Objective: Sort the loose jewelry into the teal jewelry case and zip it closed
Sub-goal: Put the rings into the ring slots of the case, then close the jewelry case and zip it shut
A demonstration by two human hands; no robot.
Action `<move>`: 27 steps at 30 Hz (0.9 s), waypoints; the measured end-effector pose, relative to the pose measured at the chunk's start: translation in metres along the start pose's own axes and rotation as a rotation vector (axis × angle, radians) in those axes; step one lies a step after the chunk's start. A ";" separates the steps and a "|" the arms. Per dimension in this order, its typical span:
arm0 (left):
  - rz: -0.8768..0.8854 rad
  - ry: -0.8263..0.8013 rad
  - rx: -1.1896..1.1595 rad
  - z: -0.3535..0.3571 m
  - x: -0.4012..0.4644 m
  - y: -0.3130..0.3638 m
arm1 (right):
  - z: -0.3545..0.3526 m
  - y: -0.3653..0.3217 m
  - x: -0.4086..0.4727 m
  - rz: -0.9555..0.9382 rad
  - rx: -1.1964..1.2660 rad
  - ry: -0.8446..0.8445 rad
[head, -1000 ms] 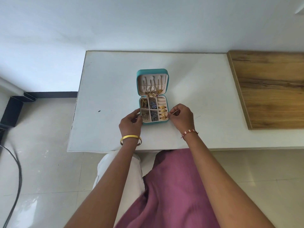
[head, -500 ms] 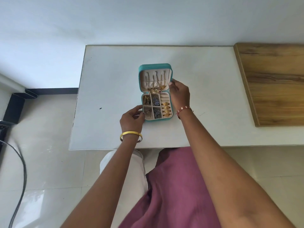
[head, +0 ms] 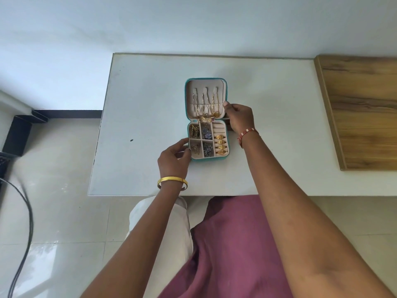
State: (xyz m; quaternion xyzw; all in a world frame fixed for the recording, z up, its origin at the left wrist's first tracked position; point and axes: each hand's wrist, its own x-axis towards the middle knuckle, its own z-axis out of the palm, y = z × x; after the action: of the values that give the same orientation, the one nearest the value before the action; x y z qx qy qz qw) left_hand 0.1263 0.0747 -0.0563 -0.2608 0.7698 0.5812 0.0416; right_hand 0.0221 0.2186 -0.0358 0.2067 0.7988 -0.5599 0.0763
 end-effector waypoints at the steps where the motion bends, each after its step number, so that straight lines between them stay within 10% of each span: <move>1: 0.005 -0.001 -0.001 0.000 -0.001 -0.001 | -0.001 0.001 -0.001 0.000 0.009 -0.003; 27: -0.123 0.057 -0.166 0.002 -0.002 -0.011 | -0.034 0.037 -0.061 -0.059 0.336 -0.177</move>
State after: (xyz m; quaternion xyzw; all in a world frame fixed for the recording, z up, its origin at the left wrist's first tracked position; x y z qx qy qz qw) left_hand 0.1324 0.0748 -0.0662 -0.3266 0.7023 0.6316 0.0335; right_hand 0.0967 0.2461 -0.0340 0.1428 0.6901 -0.7032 0.0943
